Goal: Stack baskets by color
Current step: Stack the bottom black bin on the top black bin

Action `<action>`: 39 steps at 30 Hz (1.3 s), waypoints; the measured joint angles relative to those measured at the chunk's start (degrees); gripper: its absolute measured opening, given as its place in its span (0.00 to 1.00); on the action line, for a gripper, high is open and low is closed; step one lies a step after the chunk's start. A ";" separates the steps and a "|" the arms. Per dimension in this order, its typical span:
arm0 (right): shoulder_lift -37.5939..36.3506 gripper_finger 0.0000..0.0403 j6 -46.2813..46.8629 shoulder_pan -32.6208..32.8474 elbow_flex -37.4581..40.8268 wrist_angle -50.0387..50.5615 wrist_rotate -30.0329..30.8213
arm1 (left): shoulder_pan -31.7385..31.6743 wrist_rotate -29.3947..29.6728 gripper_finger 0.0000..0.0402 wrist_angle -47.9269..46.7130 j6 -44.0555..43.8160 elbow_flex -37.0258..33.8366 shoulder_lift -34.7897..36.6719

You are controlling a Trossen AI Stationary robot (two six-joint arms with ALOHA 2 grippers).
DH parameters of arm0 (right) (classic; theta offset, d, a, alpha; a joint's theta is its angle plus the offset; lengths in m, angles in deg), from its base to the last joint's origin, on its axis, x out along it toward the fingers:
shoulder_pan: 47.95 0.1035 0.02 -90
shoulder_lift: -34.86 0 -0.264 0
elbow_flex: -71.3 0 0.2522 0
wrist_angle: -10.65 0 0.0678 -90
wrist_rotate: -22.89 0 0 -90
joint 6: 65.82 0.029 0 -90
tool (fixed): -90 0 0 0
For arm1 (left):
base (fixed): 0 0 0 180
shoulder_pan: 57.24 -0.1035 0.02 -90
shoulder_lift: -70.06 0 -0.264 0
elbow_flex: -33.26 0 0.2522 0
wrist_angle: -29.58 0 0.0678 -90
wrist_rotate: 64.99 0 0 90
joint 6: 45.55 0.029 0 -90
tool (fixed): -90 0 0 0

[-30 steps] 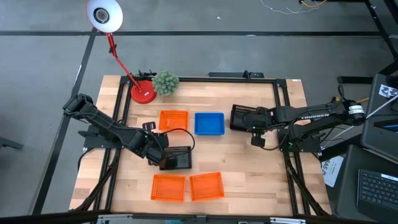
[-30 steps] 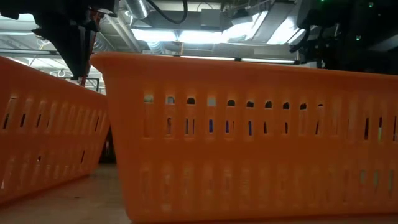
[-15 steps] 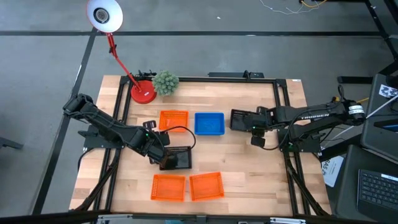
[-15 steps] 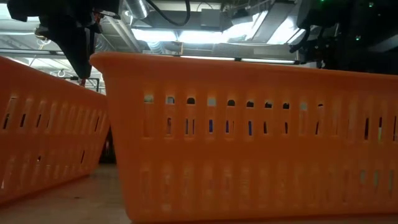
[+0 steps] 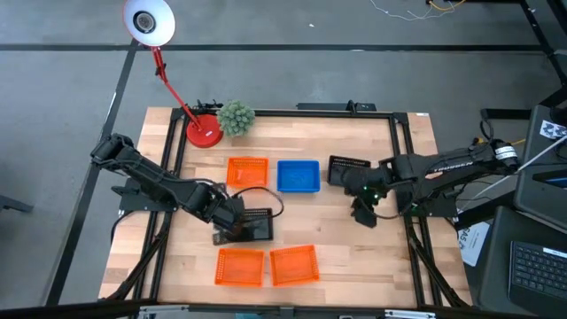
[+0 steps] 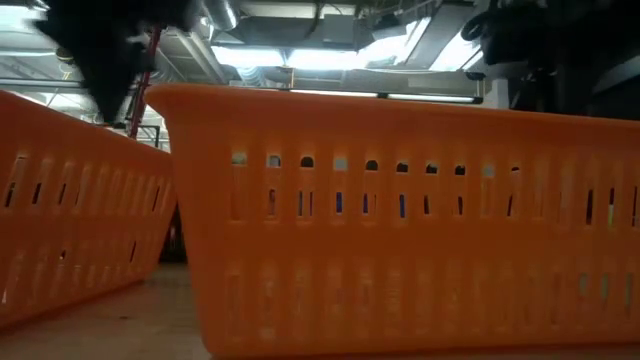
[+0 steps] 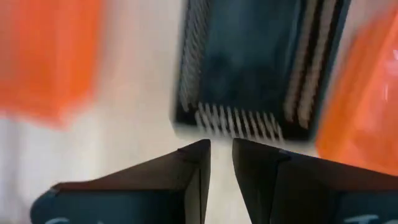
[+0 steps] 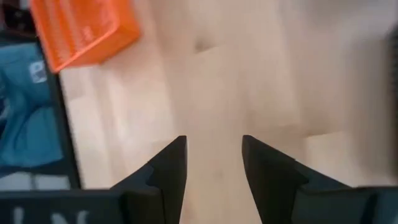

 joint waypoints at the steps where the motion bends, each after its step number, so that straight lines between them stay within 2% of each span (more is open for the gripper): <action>1: 0.00 0.38 1.27 1.25 0.00 0.07 -0.33 | 0.27 -2.62 0.15 -2.23 -2.19 0.00 -0.03; 4: 0.00 0.38 6.24 4.68 0.00 0.04 -0.28 | 1.19 -5.97 0.15 -5.62 -6.16 -0.20 -1.97; 7: 0.00 0.38 9.29 7.66 0.00 -0.07 0.15 | 1.82 -9.42 0.15 -4.19 -5.84 -1.23 -5.09; 10: 0.00 0.38 10.62 10.04 0.00 -0.25 1.16 | 1.63 -13.87 0.15 -3.94 -4.13 -2.33 -11.45; 14: 0.00 0.38 10.67 11.92 0.00 -0.86 1.80 | 0.24 -5.26 0.15 0.01 4.78 -1.58 -17.56; 18: -0.01 0.38 12.88 12.49 0.00 -1.68 1.86 | -2.77 4.83 0.15 15.75 16.14 2.53 -18.53; 21: 0.00 0.38 14.33 12.88 0.00 -1.63 1.95 | -3.69 5.66 0.14 20.61 24.55 6.58 -18.59; 25: 0.00 0.38 13.85 13.07 0.00 -1.91 3.11 | -2.90 4.90 0.12 13.63 26.78 10.55 -18.55; 28: 0.00 0.38 10.08 13.07 0.00 -3.86 9.75 | -2.48 5.20 0.12 5.93 24.22 11.52 -18.57; 30: 0.14 0.38 5.52 13.00 0.00 -5.08 12.12 | -2.17 5.22 0.12 0.43 21.12 11.54 -18.57; 35: 3.79 0.38 -10.96 13.37 0.00 -10.59 12.00 | -0.80 5.36 0.12 -13.43 13.42 11.45 -18.17; 39: 9.09 0.38 -18.23 13.42 -0.02 -13.28 11.96 | 1.11 7.23 0.12 -15.72 9.30 10.25 -12.79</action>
